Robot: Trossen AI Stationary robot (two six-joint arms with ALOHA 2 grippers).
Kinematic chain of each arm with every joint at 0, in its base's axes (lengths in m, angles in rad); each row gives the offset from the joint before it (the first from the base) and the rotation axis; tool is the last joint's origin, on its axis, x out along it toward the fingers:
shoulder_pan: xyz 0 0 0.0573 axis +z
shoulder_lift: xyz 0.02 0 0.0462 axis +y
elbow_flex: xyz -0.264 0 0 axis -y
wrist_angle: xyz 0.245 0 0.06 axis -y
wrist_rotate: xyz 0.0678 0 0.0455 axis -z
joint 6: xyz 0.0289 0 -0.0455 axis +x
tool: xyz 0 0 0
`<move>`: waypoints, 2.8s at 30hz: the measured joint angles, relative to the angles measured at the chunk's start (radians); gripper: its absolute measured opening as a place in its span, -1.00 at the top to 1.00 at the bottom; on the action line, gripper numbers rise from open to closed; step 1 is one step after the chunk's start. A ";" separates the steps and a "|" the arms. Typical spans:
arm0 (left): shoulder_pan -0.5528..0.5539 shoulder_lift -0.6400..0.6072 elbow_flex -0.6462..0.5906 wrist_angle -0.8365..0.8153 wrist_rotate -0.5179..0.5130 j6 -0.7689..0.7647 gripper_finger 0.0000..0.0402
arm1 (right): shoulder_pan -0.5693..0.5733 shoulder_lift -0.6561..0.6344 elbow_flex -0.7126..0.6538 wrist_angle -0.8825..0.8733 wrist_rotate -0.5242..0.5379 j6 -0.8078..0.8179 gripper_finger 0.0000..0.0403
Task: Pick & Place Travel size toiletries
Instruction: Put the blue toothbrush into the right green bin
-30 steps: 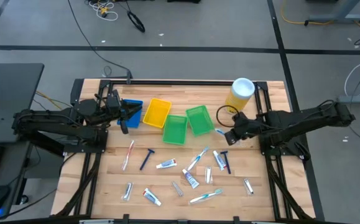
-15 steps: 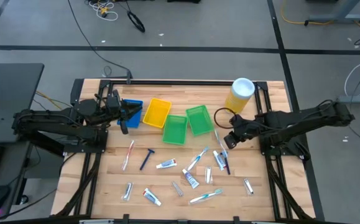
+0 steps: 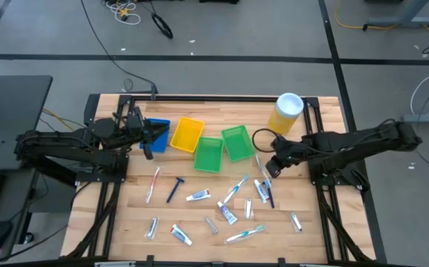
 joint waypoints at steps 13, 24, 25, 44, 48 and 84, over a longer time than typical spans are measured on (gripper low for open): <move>0.000 -0.162 0.001 -0.064 0.004 0.053 0.93 | 0.000 -0.153 0.037 0.244 0.141 -0.595 0.76; 0.000 -0.169 0.001 -0.092 0.008 0.026 0.93 | -0.045 -0.159 0.037 0.213 0.214 -0.404 0.76; 0.000 -0.169 0.001 -0.094 0.008 0.026 0.92 | -0.049 -0.155 0.037 0.190 0.180 -0.399 0.76; 0.000 -0.169 0.001 -0.089 0.007 0.000 0.95 | -0.049 0.004 0.036 0.058 -0.042 -0.309 0.15; 0.000 -0.169 0.001 -0.089 0.007 0.000 0.96 | -0.034 0.074 0.036 0.016 -0.084 -0.248 0.05; 0.000 -0.168 0.001 -0.089 0.007 -0.004 0.93 | 0.054 0.480 0.002 0.057 -0.031 0.085 0.01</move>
